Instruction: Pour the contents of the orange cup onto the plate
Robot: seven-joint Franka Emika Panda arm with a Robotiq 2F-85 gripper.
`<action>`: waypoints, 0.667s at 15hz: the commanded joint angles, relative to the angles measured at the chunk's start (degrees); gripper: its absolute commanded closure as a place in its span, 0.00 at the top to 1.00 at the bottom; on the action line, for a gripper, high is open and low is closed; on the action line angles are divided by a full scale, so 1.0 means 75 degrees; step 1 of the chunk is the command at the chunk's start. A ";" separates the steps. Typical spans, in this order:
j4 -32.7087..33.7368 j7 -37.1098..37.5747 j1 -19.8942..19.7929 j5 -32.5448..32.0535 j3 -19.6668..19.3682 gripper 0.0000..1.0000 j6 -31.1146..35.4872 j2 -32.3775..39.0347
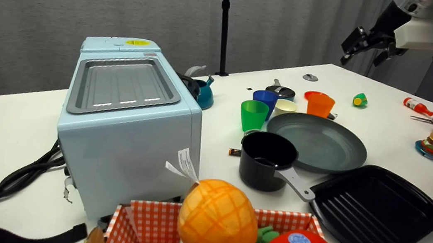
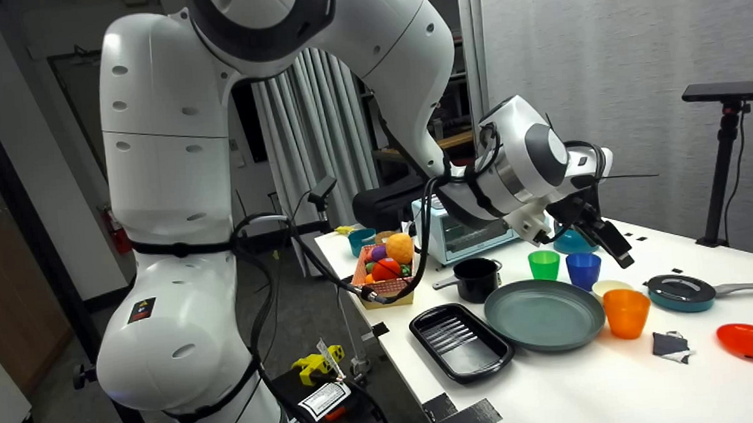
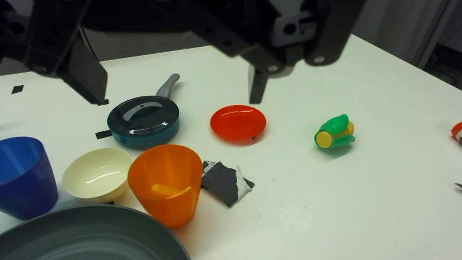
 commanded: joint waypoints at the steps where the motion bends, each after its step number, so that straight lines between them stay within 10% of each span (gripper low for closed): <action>1: 0.0136 -0.1048 -0.0294 0.0879 0.0496 1.00 -0.0226 0.0229; 4: 0.0619 -0.2128 -0.0577 0.2054 0.0995 1.00 -0.0792 0.0676; 10: 0.2262 -0.3949 0.0883 0.4552 -0.0474 1.00 -0.1833 0.1733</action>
